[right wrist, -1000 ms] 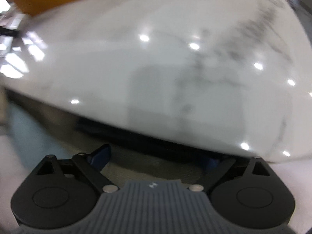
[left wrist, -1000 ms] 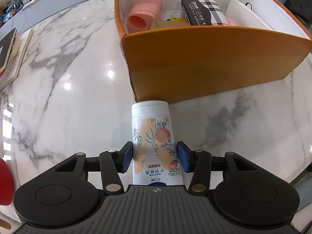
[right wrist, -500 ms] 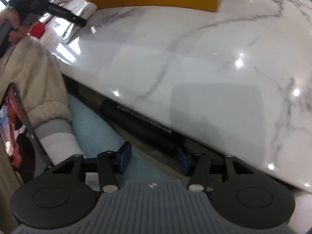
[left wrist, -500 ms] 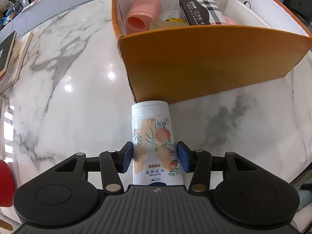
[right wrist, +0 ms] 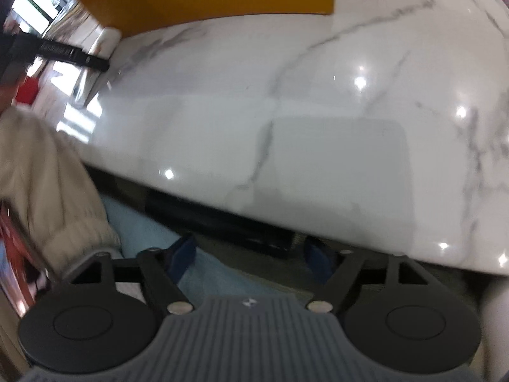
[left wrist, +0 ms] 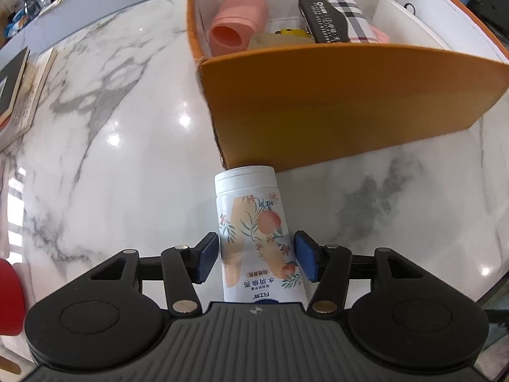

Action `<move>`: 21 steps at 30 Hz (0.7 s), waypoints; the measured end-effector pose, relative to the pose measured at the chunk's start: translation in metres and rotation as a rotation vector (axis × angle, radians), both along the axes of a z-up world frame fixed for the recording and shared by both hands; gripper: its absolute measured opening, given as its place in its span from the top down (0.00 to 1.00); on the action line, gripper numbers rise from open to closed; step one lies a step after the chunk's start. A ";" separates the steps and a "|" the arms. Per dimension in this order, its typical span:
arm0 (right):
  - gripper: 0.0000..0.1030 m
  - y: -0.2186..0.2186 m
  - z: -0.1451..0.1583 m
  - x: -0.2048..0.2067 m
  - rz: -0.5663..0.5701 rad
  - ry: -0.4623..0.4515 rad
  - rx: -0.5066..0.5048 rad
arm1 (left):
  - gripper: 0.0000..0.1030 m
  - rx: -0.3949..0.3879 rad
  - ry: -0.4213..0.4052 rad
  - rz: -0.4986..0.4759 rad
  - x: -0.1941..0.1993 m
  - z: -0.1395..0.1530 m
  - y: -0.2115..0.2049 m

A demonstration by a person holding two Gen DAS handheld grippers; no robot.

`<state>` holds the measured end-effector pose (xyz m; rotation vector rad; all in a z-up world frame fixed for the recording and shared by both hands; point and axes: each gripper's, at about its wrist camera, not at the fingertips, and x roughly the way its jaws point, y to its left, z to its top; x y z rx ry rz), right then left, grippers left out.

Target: Organize rigid objects

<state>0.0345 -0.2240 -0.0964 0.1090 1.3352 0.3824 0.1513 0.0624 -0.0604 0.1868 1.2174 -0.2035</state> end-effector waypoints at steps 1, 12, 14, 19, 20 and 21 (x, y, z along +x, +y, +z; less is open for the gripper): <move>0.23 0.002 -0.004 0.002 -0.035 0.023 -0.003 | 0.41 -0.001 -0.001 -0.005 0.000 0.000 -0.001; 0.02 0.012 -0.045 0.020 -0.285 0.193 0.053 | 0.47 0.015 -0.028 -0.035 -0.007 0.003 -0.007; 0.02 0.015 -0.049 0.023 -0.278 0.215 0.044 | 0.47 0.017 -0.029 -0.038 -0.006 0.002 -0.007; 0.23 0.017 -0.043 0.018 -0.285 0.194 0.051 | 0.47 0.015 -0.031 -0.037 -0.007 0.002 -0.008; 0.29 0.012 -0.040 0.015 -0.298 0.191 0.074 | 0.47 0.014 -0.031 -0.038 -0.006 0.002 -0.007; 0.40 0.007 -0.037 0.012 -0.307 0.188 0.106 | 0.47 0.013 -0.031 -0.038 -0.006 0.002 -0.007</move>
